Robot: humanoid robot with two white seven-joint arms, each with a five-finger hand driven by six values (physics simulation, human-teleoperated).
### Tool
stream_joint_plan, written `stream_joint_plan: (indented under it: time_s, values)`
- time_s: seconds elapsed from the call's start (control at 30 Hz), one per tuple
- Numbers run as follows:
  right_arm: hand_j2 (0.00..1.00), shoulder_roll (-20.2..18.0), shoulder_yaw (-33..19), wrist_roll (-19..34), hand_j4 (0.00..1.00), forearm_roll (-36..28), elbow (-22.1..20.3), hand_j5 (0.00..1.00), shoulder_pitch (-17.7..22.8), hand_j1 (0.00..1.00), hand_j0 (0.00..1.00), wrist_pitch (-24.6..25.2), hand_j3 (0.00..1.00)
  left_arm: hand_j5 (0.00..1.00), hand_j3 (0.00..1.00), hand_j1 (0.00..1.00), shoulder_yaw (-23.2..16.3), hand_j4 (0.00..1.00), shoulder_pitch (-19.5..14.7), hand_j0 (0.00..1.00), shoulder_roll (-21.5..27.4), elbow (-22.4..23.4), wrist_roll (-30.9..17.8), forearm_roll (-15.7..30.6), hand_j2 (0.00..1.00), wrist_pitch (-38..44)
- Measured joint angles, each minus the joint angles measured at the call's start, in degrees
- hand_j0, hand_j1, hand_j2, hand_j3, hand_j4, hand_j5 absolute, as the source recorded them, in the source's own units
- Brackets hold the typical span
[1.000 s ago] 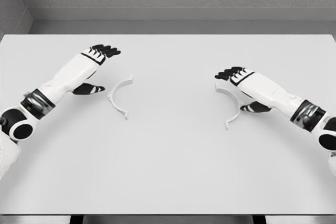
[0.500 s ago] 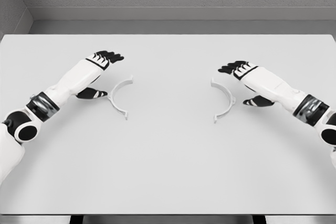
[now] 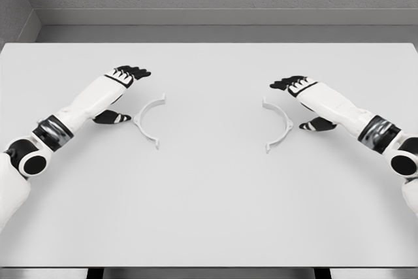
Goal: Assemble PVC drainage pipe clamps
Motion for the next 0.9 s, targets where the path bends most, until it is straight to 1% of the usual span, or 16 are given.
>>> stream_joint_plan:
  time_s: [0.2,0.3,0.47,0.73,0.9]
  values:
    - [1.00,1.04,0.04,0.04,1.00,0.67,0.44,1.00,-0.44,1.00,1.00,0.00,1.00,1.00,1.00,1.00,-0.27,1.00,0.00,1.00,-0.09,0.11,0.02,0.01,1.00,0.00]
    - [1.00,1.22,0.05,0.01,1.00,0.77,1.38,1.00,-1.58,1.00,1.00,0.01,1.00,1.00,1.00,1.00,-0.32,1.00,0.00,1.00,-0.35,0.12,0.01,0.03,1.00,0.00]
    - [1.00,1.57,0.12,-0.02,1.00,1.22,2.84,1.00,-1.67,1.00,1.00,0.00,1.00,1.00,1.00,1.00,-0.34,1.00,0.00,1.00,-0.76,0.06,0.01,0.03,1.00,0.00]
    - [1.00,2.88,0.42,0.03,1.00,1.83,2.61,1.00,-1.67,1.00,1.00,0.00,1.00,1.00,1.00,1.00,-0.35,1.00,0.00,1.00,-1.50,0.04,0.00,0.00,1.00,0.00]
    - [1.00,3.65,1.62,0.02,1.00,1.91,2.42,1.00,-2.29,1.00,1.00,0.42,1.00,1.00,1.00,1.00,-0.30,1.00,0.00,1.00,-1.63,-0.02,0.00,0.01,1.00,0.00]
